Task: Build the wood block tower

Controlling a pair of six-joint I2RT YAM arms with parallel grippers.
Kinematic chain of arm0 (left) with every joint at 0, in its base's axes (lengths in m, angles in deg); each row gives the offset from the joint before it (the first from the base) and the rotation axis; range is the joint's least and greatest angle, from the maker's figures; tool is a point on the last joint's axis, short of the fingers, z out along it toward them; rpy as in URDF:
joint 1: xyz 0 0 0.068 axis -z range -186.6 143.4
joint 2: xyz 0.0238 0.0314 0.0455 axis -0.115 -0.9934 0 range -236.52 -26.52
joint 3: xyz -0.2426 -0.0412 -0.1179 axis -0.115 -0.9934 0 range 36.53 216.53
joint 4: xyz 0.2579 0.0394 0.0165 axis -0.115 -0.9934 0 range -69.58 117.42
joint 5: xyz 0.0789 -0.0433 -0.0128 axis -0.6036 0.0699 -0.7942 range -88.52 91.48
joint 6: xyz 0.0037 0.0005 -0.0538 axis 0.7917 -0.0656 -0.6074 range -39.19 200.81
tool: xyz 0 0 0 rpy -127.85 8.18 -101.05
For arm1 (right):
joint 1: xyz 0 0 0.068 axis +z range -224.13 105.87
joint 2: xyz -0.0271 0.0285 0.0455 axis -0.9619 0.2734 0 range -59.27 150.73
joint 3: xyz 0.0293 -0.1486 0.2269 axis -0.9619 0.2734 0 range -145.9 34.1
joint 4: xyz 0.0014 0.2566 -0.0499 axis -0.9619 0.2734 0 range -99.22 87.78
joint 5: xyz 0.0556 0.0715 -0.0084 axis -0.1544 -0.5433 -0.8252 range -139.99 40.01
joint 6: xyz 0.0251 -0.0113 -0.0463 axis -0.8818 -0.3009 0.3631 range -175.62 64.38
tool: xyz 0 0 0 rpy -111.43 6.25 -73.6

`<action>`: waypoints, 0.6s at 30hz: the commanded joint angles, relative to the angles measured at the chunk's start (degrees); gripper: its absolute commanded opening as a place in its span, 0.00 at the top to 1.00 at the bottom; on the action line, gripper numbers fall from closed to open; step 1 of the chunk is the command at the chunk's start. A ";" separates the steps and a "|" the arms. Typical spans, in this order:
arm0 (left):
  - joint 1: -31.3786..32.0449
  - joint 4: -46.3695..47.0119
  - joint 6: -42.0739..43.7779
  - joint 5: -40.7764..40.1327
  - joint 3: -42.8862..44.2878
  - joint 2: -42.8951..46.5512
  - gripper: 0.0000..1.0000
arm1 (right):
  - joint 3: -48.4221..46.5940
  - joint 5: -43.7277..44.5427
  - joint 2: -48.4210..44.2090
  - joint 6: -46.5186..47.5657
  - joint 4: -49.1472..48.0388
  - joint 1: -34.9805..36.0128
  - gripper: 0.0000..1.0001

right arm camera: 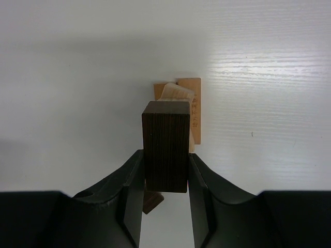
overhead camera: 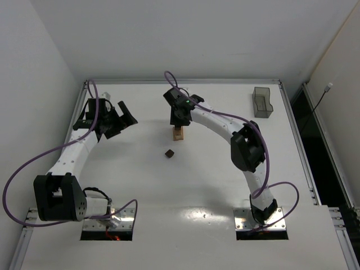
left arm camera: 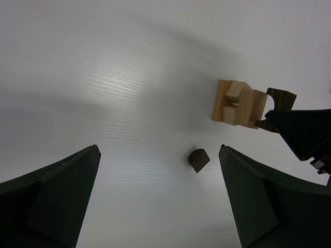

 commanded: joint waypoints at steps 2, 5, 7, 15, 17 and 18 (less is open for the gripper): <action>-0.67 1.52 -0.88 0.69 -0.01 1.38 0.01 | -0.23 -0.53 -0.85 0.92 -1.52 -0.28 1.00; -0.67 1.52 -0.88 0.69 -0.01 1.38 0.01 | -0.23 -1.05 -0.33 1.45 -1.52 -0.28 1.00; -0.67 1.52 -1.41 0.69 -0.01 1.38 0.01 | -0.23 -1.05 -0.32 1.45 -2.05 -0.28 1.00; -0.67 1.52 -1.41 0.69 -0.01 1.38 0.01 | 0.29 -1.67 -0.32 1.98 -2.05 -0.28 1.00; -0.67 1.52 -1.41 0.69 -0.01 1.38 0.01 | 0.82 -1.67 -0.32 1.98 -2.05 0.25 1.00; -0.67 1.52 -1.41 1.22 -0.01 1.38 0.01 | 1.35 -1.67 -0.32 1.98 -2.05 0.25 1.00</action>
